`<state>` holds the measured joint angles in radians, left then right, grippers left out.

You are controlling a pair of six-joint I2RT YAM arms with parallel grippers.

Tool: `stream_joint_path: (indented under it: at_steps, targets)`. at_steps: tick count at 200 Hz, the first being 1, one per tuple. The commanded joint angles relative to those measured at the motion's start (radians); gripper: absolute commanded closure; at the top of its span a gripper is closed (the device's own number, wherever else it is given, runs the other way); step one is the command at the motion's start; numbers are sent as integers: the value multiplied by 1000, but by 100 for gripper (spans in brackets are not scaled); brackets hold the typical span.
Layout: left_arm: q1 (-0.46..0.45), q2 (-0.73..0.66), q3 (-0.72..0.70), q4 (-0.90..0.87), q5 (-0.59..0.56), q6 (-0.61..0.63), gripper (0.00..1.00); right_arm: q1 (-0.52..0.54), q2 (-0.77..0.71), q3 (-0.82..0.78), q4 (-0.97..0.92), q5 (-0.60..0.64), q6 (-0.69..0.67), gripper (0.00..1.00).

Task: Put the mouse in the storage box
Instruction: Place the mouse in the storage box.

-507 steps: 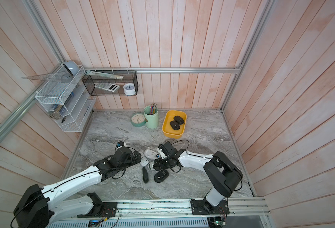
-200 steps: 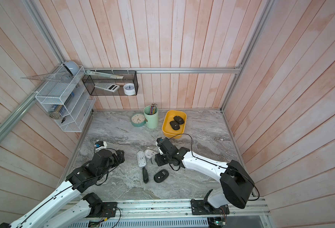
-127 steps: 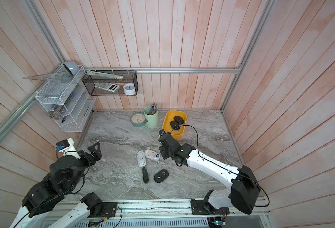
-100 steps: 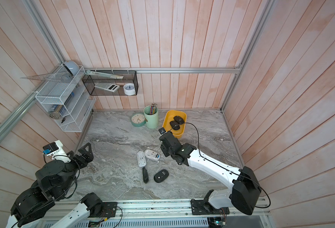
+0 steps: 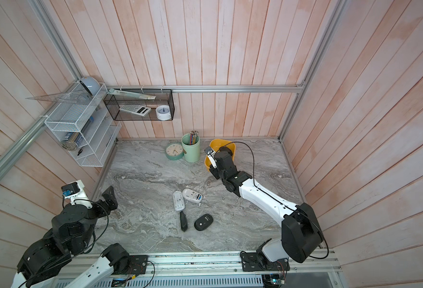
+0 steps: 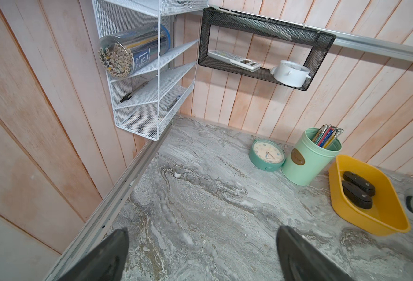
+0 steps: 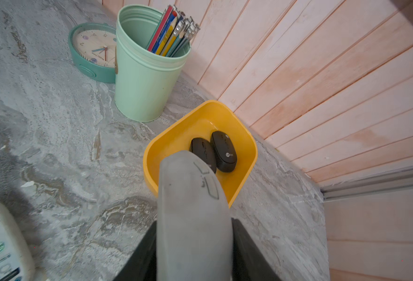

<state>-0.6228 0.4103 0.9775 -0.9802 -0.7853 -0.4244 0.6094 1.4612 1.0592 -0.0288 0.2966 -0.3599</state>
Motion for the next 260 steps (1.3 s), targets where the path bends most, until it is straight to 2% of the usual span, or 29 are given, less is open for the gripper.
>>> stream_joint_path:
  at_steps: [1,36,48,59,109,131,158,215,245,260]
  targets:
    - [3,-16,-12,12,4,31,0,-47,44,-28,196,-166,-180,100]
    - [3,-37,-14,13,13,32,0,-130,153,15,226,-294,-347,100]
    - [4,-41,-16,14,14,31,0,-154,173,-18,295,-369,-436,100]
    - [3,-41,-16,16,17,29,0,-174,198,-36,360,-402,-465,100]
    - [4,-30,-2,14,40,-9,0,-228,334,58,299,-435,-589,100]
    - [3,-16,-14,60,28,12,0,-252,379,70,333,-470,-612,100]
    - [10,18,-28,76,24,29,0,-263,433,128,287,-496,-664,100]
    - [15,34,-36,71,15,23,0,-267,538,236,195,-493,-803,100]
    - [34,41,-37,71,14,24,0,-272,561,251,179,-498,-824,100]
    - [42,46,-38,71,16,24,0,-272,575,269,156,-482,-832,96]
